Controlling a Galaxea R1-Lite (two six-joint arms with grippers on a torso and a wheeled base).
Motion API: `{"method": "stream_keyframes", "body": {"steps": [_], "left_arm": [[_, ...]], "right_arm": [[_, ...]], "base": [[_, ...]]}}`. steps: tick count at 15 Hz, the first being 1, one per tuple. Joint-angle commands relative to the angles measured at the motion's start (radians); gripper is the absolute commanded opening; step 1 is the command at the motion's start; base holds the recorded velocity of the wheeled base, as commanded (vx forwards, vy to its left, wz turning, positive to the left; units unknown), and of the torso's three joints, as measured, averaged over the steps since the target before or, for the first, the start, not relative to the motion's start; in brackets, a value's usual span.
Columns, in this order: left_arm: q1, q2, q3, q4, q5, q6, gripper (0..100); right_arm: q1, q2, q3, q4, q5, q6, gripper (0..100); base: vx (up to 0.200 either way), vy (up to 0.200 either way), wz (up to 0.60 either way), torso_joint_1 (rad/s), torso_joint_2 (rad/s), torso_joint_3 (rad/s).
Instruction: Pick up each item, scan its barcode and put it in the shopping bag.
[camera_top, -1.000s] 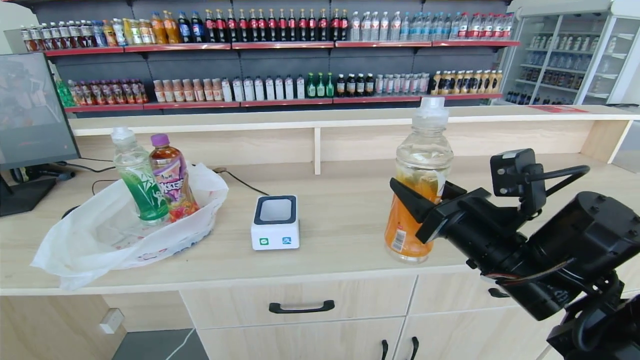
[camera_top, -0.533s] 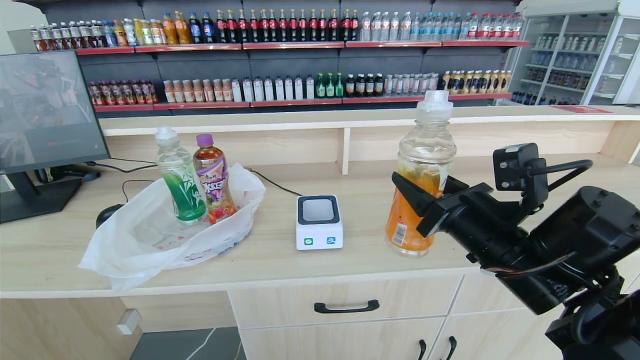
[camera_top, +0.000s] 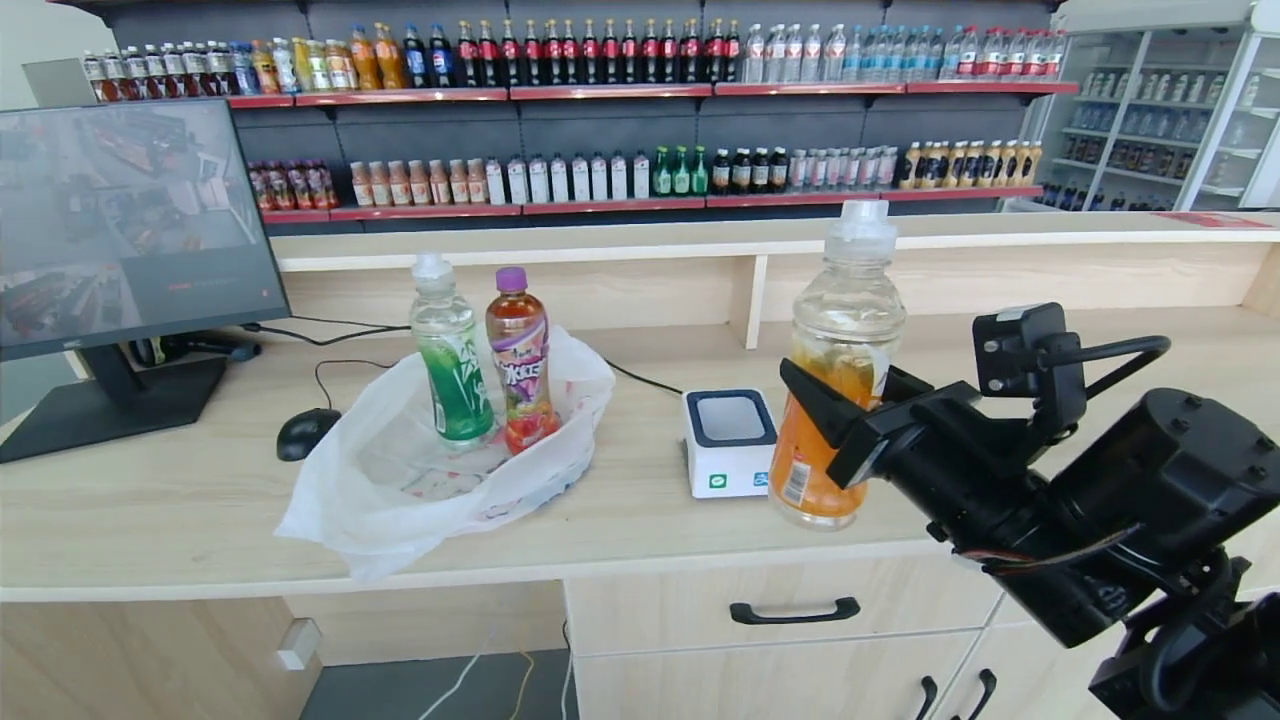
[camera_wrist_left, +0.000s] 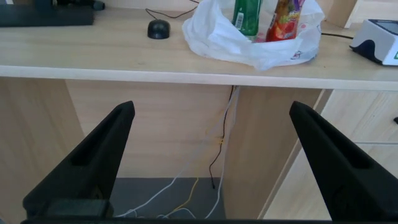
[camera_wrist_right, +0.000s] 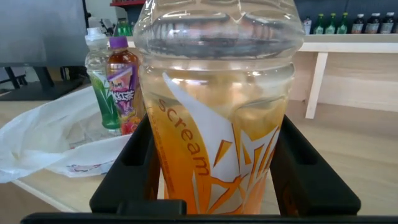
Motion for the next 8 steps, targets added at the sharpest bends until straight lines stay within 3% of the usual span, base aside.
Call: {"method": "stream_keyframes", "body": {"steps": [1,2,8], "left_arm": [[-0.001,0.000,0.001,0.000,0.000,0.001,100],[-0.001,0.000,0.001,0.000,0.000,0.001,100],[-0.001,0.000,0.001,0.000,0.000,0.002,100]], "right_arm": [[-0.002,0.016,-0.010,-0.001,-0.003,0.000,0],[-0.004,0.019,-0.020,-0.001,-0.003,-0.003,0],[0.001,0.051,-0.108,-0.001,0.005,-0.091,0]], "base": [[0.000,0.200,0.00,0.002,0.00,-0.012],[0.000,0.200,0.00,0.002,0.00,0.002],[0.000,0.000,0.00,0.000,0.00,0.000]]}}
